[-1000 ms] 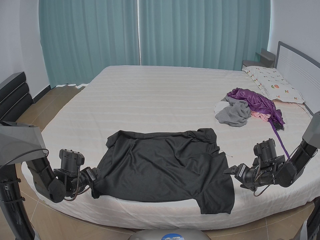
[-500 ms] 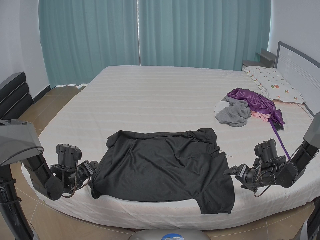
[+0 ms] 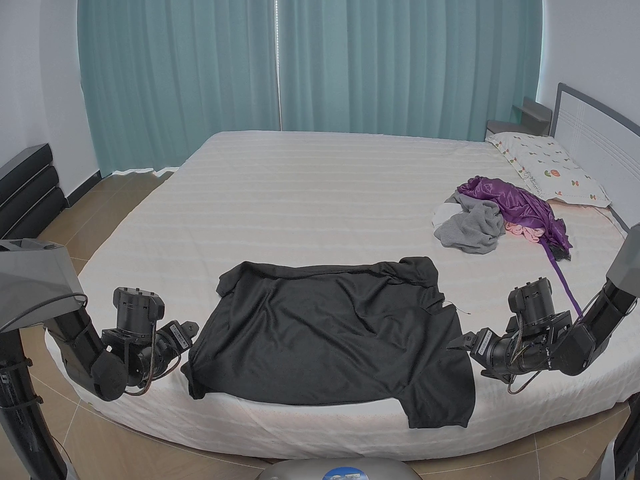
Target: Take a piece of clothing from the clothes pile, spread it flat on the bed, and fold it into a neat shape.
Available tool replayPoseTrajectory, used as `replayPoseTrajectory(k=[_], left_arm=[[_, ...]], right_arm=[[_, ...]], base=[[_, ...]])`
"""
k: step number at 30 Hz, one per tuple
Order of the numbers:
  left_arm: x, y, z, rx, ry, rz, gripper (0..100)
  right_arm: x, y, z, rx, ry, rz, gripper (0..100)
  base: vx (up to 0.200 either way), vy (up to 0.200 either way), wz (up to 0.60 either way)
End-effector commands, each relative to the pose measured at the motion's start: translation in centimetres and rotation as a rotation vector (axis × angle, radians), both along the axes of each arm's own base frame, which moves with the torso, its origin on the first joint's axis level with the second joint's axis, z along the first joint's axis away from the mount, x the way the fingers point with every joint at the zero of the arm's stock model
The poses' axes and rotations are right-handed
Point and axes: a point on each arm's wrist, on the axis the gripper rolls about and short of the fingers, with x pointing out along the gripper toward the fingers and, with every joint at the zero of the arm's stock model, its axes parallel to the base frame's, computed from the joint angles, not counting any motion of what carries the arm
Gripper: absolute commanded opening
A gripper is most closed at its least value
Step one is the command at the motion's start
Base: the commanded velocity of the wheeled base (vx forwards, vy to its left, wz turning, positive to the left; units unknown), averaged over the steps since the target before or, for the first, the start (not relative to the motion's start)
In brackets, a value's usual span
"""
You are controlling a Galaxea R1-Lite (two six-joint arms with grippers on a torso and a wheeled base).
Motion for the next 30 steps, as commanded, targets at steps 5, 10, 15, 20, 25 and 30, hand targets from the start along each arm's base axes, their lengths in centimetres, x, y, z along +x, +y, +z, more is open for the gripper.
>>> replayPoseTrajectory(k=[5, 10, 15, 20, 25, 30], left_arm=[[0.0, -0.01, -0.05, 0.001, 0.001, 0.0, 100], [0.22, -0.05, 0.09, -0.025, -0.01, 0.022, 100], [0.24, -0.15, 0.11, -0.027, -0.012, 0.018, 100], [0.16, -0.22, -0.03, -0.026, -0.006, 0.015, 100], [0.15, -0.27, -0.03, -0.026, -0.006, 0.014, 100], [0.16, -0.27, -0.07, -0.025, -0.004, 0.015, 100]], right_arm=[[0.0, 0.04, 0.01, 0.002, -0.001, 0.002, 100], [0.03, 0.05, 0.07, 0.006, -0.003, 0.003, 100], [0.02, 0.1, 0.07, 0.007, -0.002, 0.006, 100], [0.05, 0.15, 0.1, 0.006, -0.004, 0.006, 100], [0.05, 0.15, 0.1, 0.006, -0.004, 0.006, 100], [0.04, 0.15, 0.1, 0.007, -0.004, 0.007, 100]], base=[[0.0, 0.0, 0.0], [0.0, 0.0, 0.0], [0.12, 0.0, 0.0], [0.2, 0.0, 0.0], [0.04, 0.0, 0.0], [0.0, 0.0, 0.0]])
